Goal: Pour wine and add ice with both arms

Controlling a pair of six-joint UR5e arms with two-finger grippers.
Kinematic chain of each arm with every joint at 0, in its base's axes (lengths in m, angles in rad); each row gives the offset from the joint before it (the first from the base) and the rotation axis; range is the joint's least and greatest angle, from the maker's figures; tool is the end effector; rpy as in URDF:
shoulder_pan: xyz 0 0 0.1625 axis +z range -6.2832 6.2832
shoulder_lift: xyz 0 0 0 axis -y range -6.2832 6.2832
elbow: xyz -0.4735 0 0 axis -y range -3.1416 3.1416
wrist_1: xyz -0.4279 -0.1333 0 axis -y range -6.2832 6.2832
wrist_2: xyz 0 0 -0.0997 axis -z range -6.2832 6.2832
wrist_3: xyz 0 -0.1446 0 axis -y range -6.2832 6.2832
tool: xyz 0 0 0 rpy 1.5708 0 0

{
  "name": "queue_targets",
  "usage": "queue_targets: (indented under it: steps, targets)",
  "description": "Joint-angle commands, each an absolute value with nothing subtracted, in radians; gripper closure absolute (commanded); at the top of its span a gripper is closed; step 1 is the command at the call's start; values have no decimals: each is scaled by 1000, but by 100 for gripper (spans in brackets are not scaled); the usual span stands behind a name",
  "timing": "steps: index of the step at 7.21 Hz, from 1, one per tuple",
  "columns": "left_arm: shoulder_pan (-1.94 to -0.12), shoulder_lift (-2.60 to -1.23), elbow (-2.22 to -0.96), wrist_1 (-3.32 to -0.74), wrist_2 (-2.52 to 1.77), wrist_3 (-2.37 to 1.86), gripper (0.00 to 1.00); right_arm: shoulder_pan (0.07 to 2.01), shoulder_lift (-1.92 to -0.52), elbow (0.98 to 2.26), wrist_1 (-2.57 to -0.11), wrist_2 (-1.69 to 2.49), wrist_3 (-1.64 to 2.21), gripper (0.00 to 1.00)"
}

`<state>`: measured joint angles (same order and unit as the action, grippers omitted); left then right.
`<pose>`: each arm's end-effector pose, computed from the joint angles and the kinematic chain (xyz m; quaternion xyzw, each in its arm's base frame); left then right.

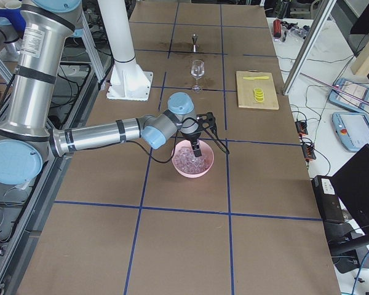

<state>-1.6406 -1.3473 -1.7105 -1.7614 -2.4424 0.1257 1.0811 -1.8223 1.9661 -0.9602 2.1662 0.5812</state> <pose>-0.0526 -0.4279 0.7419 0.0893 0.4148 0.0478 0.9043 -0.1704 -0.4307 0.5787 0.1637 -0.4142 -0.0673 0.8928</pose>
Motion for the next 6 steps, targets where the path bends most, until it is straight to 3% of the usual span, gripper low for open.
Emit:
queue_targets:
  steps: [1,4,6]
  targets:
    - [-1640,-1347,-1706,-1772,-2442,127,0,974,-1818,1918,-896,2082,612,2]
    - [-1640,-1347,-1704,-1773,-2442,127,0,937,-1821,1885,-896,2071,606,18]
    - [-1640,-1347,-1704,-1773,-2442,129,0,928,-1816,1858,-896,2028,606,22]
